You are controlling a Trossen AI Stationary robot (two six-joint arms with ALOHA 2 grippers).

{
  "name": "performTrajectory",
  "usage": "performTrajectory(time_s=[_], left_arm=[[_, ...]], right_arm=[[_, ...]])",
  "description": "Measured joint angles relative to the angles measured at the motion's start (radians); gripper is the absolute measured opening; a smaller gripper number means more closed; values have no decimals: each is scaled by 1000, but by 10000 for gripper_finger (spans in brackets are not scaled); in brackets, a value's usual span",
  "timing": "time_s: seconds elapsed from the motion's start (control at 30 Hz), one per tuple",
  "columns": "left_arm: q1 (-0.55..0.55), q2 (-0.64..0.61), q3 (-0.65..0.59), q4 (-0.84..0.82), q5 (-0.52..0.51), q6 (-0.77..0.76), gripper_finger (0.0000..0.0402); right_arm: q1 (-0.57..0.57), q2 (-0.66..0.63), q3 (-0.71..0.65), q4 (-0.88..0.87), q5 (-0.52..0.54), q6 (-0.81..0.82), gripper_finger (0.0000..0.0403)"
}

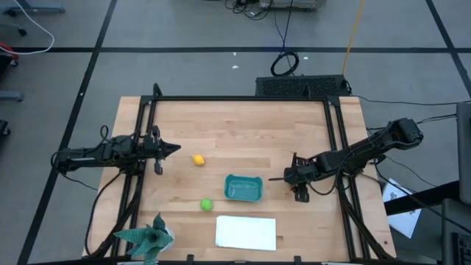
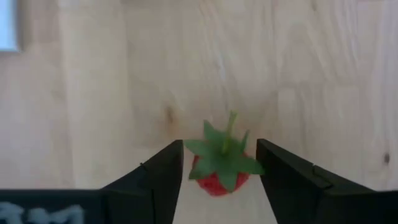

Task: Pick and placing Produce into tupperware
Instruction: Put the strawberry into the green bin

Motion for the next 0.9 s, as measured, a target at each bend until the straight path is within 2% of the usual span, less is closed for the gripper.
performTrajectory(time_s=[0.23, 0.4, 0.5, 0.77, 0.9], left_arm=[[0, 0, 0, 0, 0, 0, 5], [0, 0, 0, 0, 0, -1, 5], [0, 0, 0, 0, 0, -1, 5], [0, 0, 0, 0, 0, -4, 5], [0, 0, 0, 0, 0, -3, 5]], right_arm=[[0, -1, 23, -13, 12, -6, 156], [-2, -2, 23, -19, 17, 14, 158], [-2, -2, 23, -21, 18, 20, 184], [-2, -2, 5, -37, 24, 46, 293], [-2, -2, 5, -37, 26, 61, 321]])
